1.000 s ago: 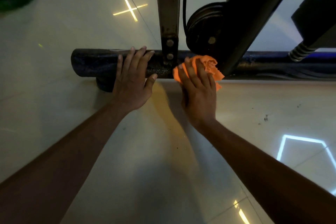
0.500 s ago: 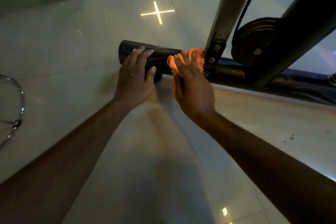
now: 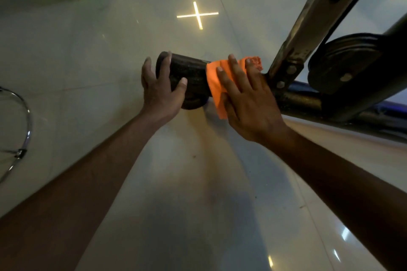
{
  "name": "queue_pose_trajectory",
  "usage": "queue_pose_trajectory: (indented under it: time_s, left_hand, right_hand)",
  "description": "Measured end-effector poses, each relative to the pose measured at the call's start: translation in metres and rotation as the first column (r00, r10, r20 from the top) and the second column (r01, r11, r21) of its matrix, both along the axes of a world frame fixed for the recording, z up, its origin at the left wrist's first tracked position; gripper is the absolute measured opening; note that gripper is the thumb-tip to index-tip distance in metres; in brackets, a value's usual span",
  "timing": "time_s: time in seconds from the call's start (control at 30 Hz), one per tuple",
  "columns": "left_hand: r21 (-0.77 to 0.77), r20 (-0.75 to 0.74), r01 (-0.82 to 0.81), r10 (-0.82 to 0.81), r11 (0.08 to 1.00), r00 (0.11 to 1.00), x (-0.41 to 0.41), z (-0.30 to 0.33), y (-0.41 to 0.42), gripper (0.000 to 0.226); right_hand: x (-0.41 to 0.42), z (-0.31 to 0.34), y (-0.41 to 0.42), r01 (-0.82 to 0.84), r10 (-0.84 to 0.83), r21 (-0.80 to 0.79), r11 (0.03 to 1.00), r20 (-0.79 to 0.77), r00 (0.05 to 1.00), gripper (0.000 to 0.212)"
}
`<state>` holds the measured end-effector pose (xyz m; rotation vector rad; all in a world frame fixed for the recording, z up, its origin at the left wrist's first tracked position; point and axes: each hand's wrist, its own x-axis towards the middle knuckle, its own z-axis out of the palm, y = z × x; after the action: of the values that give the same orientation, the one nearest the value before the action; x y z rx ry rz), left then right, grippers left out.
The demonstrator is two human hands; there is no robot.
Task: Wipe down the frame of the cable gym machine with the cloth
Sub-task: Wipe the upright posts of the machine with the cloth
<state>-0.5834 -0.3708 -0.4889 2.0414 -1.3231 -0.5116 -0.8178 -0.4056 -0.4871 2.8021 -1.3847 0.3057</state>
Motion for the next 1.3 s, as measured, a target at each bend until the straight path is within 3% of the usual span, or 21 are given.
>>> queue_pose_trajectory:
  time_s: [0.07,0.2,0.33,0.4,0.53,0.73,0.83,0.97,1.07,1.3]
  left_hand:
    - [-0.003,-0.167,-0.031,0.03,1.0,0.985,0.005,0.001,-0.003,0.075]
    - [-0.022,-0.421,-0.115,0.095,0.993,0.902,0.015,0.007,-0.01,0.056]
    - [0.032,-0.623,-0.157,0.143,0.987,0.769,0.032,0.009,-0.006,0.041]
    - [0.022,-0.729,-0.129,0.104,0.991,0.676,0.035,0.013,-0.004,0.049]
    - [0.079,-0.829,-0.096,0.119,0.992,0.546,0.05,0.016,-0.002,0.093]
    - [0.17,-0.875,0.019,0.142,0.985,0.462,0.076,0.02,-0.008,0.132]
    - [0.171,-0.895,0.066,0.127,0.983,0.427,0.083,0.017,-0.008,0.144]
    - [0.158,-0.895,0.039,0.127,0.987,0.428,0.08,0.018,-0.005,0.138]
    - [0.15,-0.901,0.045,0.118,0.988,0.418,0.079,0.021,-0.003,0.135]
    - [0.185,-0.876,0.093,0.121,0.978,0.466,0.082,0.028,-0.007,0.137]
  right_hand:
    - [0.013,-0.003,-0.001,0.031,-0.032,-0.033,0.999,-0.035,0.999,0.072]
    - [0.077,-0.001,-0.016,0.001,-0.004,-0.048,0.999,-0.058,0.998,0.072]
    - [0.099,0.003,-0.026,-0.047,0.042,-0.06,0.997,-0.07,0.997,0.067]
    - [0.075,0.0,-0.024,-0.056,0.053,-0.087,0.995,-0.044,0.998,0.063]
    - [0.031,-0.008,-0.012,0.051,-0.054,-0.088,0.995,-0.034,0.998,0.063]
    - [0.139,-0.011,-0.013,0.02,-0.035,-0.102,0.995,-0.156,0.987,0.078]
    - [0.17,-0.007,-0.019,0.034,-0.046,-0.084,0.996,-0.157,0.986,0.074]
    - [0.116,-0.006,-0.028,-0.038,0.028,-0.089,0.995,-0.111,0.993,0.068]
    - [0.08,-0.006,-0.025,-0.006,-0.004,-0.098,0.995,-0.107,0.994,0.068]
    - [0.159,-0.002,-0.026,0.02,-0.039,-0.11,0.994,-0.177,0.983,0.068]
